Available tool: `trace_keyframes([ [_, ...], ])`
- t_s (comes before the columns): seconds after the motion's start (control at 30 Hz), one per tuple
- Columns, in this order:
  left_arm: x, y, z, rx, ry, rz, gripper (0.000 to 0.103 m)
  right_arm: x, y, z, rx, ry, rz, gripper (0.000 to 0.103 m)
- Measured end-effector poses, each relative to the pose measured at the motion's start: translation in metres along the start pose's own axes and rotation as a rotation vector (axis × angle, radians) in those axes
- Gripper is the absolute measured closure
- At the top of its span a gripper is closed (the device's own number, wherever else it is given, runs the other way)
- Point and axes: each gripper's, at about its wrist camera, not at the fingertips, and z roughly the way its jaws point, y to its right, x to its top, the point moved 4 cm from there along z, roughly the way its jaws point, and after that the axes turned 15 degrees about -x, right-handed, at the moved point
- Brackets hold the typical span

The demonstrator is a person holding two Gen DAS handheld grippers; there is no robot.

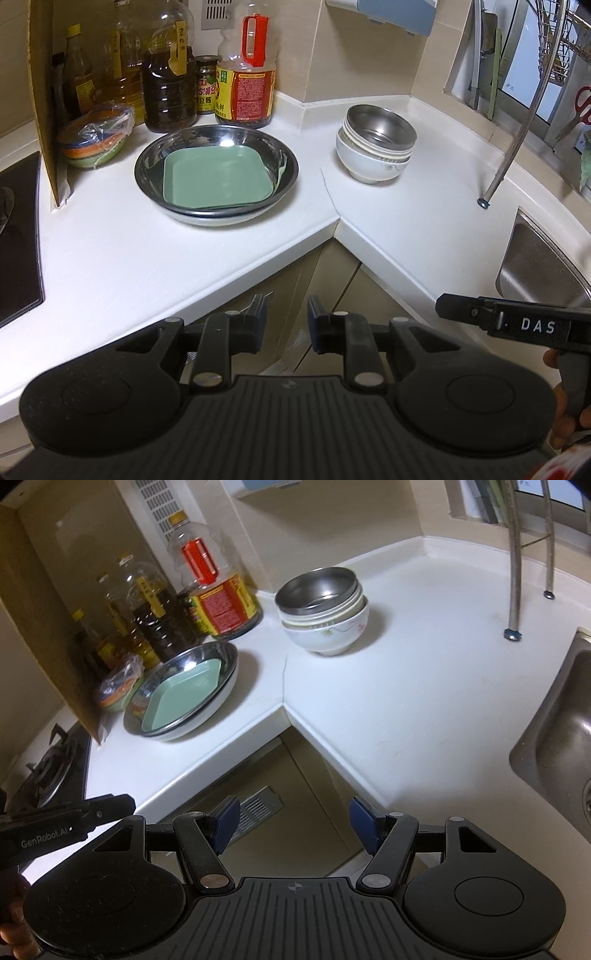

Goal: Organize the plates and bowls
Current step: 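Withdraw both grippers from the stacked bowls, then move both grippers back to the rim of the pot-and-bowl stack, then close both grippers on the rim of the stacked pot and bowls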

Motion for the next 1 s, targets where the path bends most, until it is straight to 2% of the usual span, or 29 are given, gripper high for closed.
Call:
trace_keyframes([
  [0.27, 0.036, 0.001, 0.027, -0.035, 0.030, -0.003, 0.082, 0.040, 0.018, 0.014, -0.036, 0.053, 0.005, 0.037],
  [0.53, 0.107, 0.017, 0.082, -0.061, 0.088, 0.007, 0.082, 0.115, 0.044, 0.047, -0.058, 0.159, -0.003, 0.039],
  [0.6, 0.127, 0.022, 0.097, -0.077, 0.112, 0.012, 0.082, 0.133, 0.049, 0.056, -0.045, 0.191, -0.002, 0.050],
  [0.67, 0.145, 0.026, 0.111, -0.072, 0.131, 0.022, 0.082, 0.152, 0.054, 0.066, -0.016, 0.220, -0.002, 0.065],
  [0.87, 0.182, 0.033, 0.155, -0.073, 0.154, 0.033, 0.083, 0.198, 0.060, 0.099, 0.063, 0.278, -0.020, 0.092],
  [1.0, 0.190, 0.032, 0.177, -0.052, 0.150, 0.026, 0.083, 0.212, 0.059, 0.119, 0.129, 0.282, -0.058, 0.097],
])
